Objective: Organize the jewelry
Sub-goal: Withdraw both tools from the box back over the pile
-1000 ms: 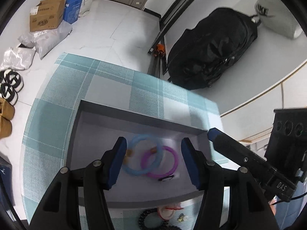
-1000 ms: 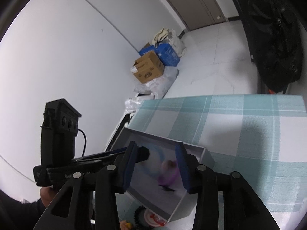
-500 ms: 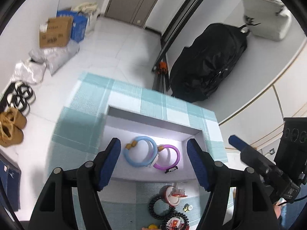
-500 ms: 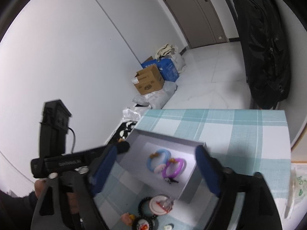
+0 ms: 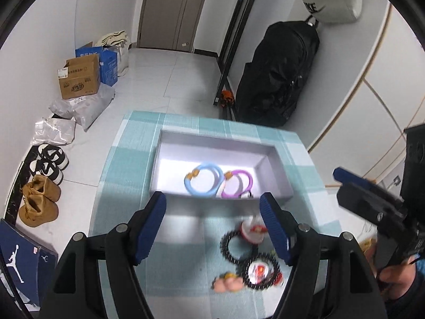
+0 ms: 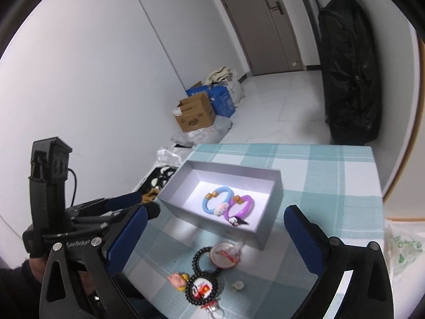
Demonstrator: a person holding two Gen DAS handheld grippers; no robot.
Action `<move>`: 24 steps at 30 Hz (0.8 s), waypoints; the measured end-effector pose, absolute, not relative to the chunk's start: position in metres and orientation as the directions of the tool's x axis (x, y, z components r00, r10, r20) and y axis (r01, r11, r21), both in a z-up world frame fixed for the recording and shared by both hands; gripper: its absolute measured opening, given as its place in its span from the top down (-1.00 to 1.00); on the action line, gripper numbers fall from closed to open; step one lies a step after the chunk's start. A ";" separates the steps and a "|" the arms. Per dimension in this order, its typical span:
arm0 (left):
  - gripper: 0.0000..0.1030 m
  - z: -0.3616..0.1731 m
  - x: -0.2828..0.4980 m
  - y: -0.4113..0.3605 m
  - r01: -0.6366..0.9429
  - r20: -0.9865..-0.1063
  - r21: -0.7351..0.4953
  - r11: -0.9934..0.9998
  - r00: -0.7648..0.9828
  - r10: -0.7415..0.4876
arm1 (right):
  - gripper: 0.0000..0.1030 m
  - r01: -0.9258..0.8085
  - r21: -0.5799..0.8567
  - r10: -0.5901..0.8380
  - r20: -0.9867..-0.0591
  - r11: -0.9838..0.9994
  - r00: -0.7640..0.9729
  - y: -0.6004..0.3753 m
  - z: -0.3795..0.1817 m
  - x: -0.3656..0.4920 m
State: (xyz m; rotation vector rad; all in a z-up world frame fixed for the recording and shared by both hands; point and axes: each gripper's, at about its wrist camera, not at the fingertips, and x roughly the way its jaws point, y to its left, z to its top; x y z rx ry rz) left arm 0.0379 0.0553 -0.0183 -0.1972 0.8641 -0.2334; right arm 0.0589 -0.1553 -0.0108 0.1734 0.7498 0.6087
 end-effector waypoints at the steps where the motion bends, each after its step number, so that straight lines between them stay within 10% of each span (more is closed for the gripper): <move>1: -0.47 -0.020 0.035 0.055 0.126 -0.729 -0.261 0.957 0.624 -0.281 | -1.00 -0.452 0.355 0.572 -0.585 0.818 0.575 -0.157 -0.011 0.056; 24: -0.58 -0.073 -0.004 0.032 0.290 -0.865 -0.162 0.943 0.418 -0.277 | -1.00 -0.419 0.286 0.488 -0.693 0.862 0.531 -0.168 -0.031 0.021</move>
